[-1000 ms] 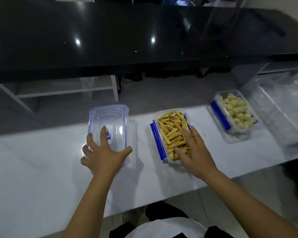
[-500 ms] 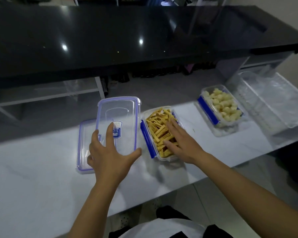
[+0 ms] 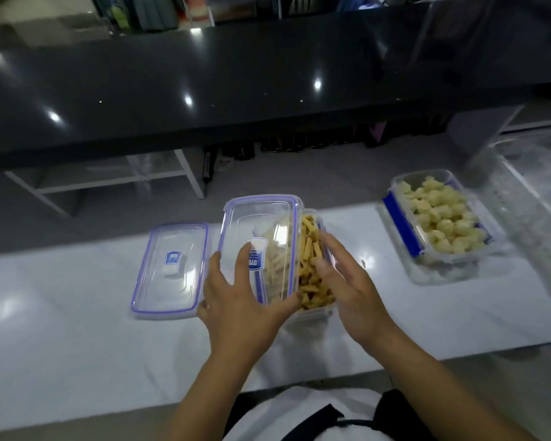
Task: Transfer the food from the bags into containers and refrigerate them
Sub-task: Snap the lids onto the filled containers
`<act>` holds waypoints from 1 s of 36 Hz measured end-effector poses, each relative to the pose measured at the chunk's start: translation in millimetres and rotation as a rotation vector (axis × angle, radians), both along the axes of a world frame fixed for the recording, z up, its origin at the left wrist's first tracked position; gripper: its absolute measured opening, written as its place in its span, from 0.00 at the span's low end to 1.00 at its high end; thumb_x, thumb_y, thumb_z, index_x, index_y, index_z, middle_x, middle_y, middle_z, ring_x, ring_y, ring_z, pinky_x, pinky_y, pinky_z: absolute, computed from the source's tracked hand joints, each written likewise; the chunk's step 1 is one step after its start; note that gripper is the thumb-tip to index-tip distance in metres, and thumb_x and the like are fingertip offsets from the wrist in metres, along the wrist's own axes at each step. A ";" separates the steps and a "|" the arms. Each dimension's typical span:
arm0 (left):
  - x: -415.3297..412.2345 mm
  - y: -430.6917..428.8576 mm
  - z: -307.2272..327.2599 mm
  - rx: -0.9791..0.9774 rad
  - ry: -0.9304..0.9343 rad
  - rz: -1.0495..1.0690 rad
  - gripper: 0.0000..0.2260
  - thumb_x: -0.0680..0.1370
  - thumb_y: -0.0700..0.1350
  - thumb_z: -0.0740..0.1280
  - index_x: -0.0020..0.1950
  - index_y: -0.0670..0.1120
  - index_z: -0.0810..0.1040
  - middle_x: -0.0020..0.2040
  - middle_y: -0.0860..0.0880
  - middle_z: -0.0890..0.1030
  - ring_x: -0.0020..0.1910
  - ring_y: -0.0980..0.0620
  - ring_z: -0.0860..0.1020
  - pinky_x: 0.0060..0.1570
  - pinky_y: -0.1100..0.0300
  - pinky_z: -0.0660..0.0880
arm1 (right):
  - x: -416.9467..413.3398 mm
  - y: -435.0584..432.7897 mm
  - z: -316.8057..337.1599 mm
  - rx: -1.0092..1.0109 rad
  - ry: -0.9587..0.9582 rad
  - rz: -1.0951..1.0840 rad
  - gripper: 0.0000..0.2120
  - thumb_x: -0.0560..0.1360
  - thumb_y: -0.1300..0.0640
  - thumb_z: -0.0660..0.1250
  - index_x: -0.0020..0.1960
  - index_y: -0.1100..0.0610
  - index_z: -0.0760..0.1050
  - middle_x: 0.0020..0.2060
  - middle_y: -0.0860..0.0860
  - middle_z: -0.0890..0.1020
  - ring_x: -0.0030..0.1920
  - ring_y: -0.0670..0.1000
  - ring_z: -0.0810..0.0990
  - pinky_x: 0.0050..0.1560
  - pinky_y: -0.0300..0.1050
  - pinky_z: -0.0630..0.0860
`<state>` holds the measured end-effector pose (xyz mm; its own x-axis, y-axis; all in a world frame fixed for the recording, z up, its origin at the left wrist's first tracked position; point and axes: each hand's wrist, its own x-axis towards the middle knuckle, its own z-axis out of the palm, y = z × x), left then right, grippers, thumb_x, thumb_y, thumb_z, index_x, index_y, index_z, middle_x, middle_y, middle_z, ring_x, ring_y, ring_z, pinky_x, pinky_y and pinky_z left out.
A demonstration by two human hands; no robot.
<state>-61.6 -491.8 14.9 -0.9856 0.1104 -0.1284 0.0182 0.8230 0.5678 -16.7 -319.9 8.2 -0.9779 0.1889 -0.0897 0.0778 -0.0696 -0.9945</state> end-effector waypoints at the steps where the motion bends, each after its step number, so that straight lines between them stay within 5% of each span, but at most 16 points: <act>1: 2.9 7.9 0.4 0.004 -0.012 -0.002 0.49 0.61 0.76 0.67 0.76 0.68 0.49 0.80 0.55 0.44 0.78 0.44 0.53 0.70 0.36 0.58 | 0.4 -0.8 1.4 -0.022 0.003 0.048 0.24 0.79 0.43 0.62 0.74 0.36 0.65 0.68 0.37 0.75 0.66 0.40 0.75 0.60 0.39 0.77; 4: 6.4 29.8 -1.9 0.044 -0.072 -0.023 0.46 0.64 0.69 0.71 0.76 0.67 0.50 0.80 0.54 0.44 0.76 0.41 0.60 0.70 0.40 0.60 | -2.1 -2.4 2.9 0.050 0.016 0.097 0.20 0.76 0.41 0.65 0.66 0.26 0.67 0.66 0.27 0.71 0.68 0.34 0.71 0.61 0.34 0.74; 8: 9.9 49.1 -12.7 0.118 -0.114 -0.078 0.37 0.70 0.58 0.69 0.77 0.65 0.57 0.80 0.52 0.50 0.75 0.42 0.61 0.70 0.43 0.61 | -7.3 3.9 -8.2 0.145 -0.041 0.103 0.25 0.80 0.48 0.66 0.75 0.38 0.63 0.70 0.34 0.71 0.69 0.39 0.72 0.66 0.43 0.75; 10: 10.3 50.4 -19.6 0.063 -0.091 -0.093 0.32 0.72 0.57 0.65 0.76 0.66 0.59 0.80 0.52 0.53 0.76 0.44 0.57 0.70 0.42 0.60 | -10.1 8.2 -15.6 0.342 -0.056 0.073 0.30 0.80 0.49 0.66 0.79 0.44 0.59 0.76 0.38 0.63 0.74 0.38 0.63 0.70 0.33 0.66; 13: 7.2 38.9 -27.4 0.038 -0.090 -0.104 0.26 0.78 0.57 0.65 0.75 0.68 0.62 0.79 0.53 0.56 0.76 0.46 0.57 0.71 0.43 0.59 | -10.9 13.5 -24.6 0.450 -0.044 -0.033 0.27 0.81 0.52 0.66 0.77 0.44 0.61 0.75 0.39 0.60 0.70 0.29 0.57 0.58 0.17 0.60; 16: 3.6 26.4 -29.6 0.111 -0.068 -0.120 0.26 0.78 0.50 0.68 0.75 0.62 0.66 0.78 0.53 0.62 0.74 0.46 0.63 0.71 0.47 0.63 | -10.0 24.2 -32.6 0.498 -0.056 -0.170 0.27 0.81 0.54 0.66 0.76 0.43 0.60 0.78 0.45 0.60 0.76 0.38 0.55 0.71 0.35 0.63; 18: 2.1 22.6 -30.7 0.184 -0.040 -0.104 0.24 0.79 0.46 0.68 0.75 0.56 0.69 0.76 0.52 0.66 0.72 0.51 0.67 0.69 0.58 0.66 | -12.4 34.5 -34.9 0.526 -0.078 -0.213 0.26 0.81 0.53 0.66 0.76 0.45 0.63 0.76 0.43 0.64 0.75 0.39 0.59 0.72 0.41 0.64; 20: 0.5 20.2 -30.5 0.297 -0.066 -0.070 0.22 0.80 0.43 0.68 0.74 0.54 0.70 0.75 0.53 0.68 0.69 0.58 0.68 0.67 0.66 0.67 | -16.3 42.5 -35.8 0.394 -0.130 -0.181 0.23 0.79 0.51 0.68 0.71 0.40 0.66 0.66 0.36 0.72 0.66 0.33 0.69 0.59 0.29 0.72; 23: -7.4 17.9 -30.4 0.446 -0.107 -0.002 0.19 0.81 0.42 0.66 0.71 0.55 0.73 0.71 0.54 0.72 0.68 0.56 0.72 0.64 0.57 0.75 | -21.1 49.1 -41.1 0.289 -0.231 -0.097 0.18 0.78 0.48 0.69 0.68 0.42 0.73 0.59 0.40 0.79 0.59 0.43 0.78 0.44 0.33 0.78; 25: -17.4 17.9 -26.6 0.484 -0.136 0.055 0.18 0.81 0.43 0.66 0.69 0.57 0.74 0.67 0.57 0.74 0.65 0.56 0.76 0.53 0.64 0.79 | -26.0 48.9 -43.2 0.284 -0.232 -0.078 0.18 0.79 0.48 0.68 0.69 0.43 0.73 0.58 0.43 0.80 0.55 0.43 0.80 0.39 0.33 0.80; 27: -28.0 19.1 -21.0 0.524 -0.202 0.105 0.20 0.81 0.44 0.67 0.72 0.57 0.72 0.65 0.57 0.77 0.59 0.55 0.78 0.42 0.68 0.80 | -33.2 47.1 -37.8 0.242 -0.221 -0.064 0.16 0.79 0.49 0.68 0.65 0.39 0.73 0.56 0.42 0.81 0.52 0.44 0.81 0.39 0.36 0.82; 31: -38.1 17.2 -14.0 0.579 -0.307 0.136 0.22 0.79 0.40 0.69 0.72 0.54 0.73 0.62 0.54 0.80 0.50 0.55 0.83 0.37 0.66 0.80 | -48.3 54.2 -23.0 0.321 -0.276 0.010 0.19 0.77 0.50 0.71 0.63 0.37 0.70 0.50 0.38 0.78 0.48 0.46 0.82 0.45 0.47 0.83; 36: -35.4 6.4 -19.3 0.591 -0.420 0.147 0.24 0.78 0.40 0.71 0.70 0.58 0.72 0.59 0.55 0.81 0.45 0.57 0.85 0.35 0.66 0.79 | -40.6 66.3 -24.2 0.225 -0.379 0.034 0.19 0.73 0.57 0.75 0.59 0.40 0.76 0.45 0.44 0.83 0.43 0.47 0.85 0.37 0.42 0.82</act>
<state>-96.9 -485.4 -4.4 -0.8765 0.1488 -0.4578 -0.3848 0.3547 0.8521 -57.3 -253.7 -16.0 -0.8897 0.2133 -0.4035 0.4385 0.1544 -0.8853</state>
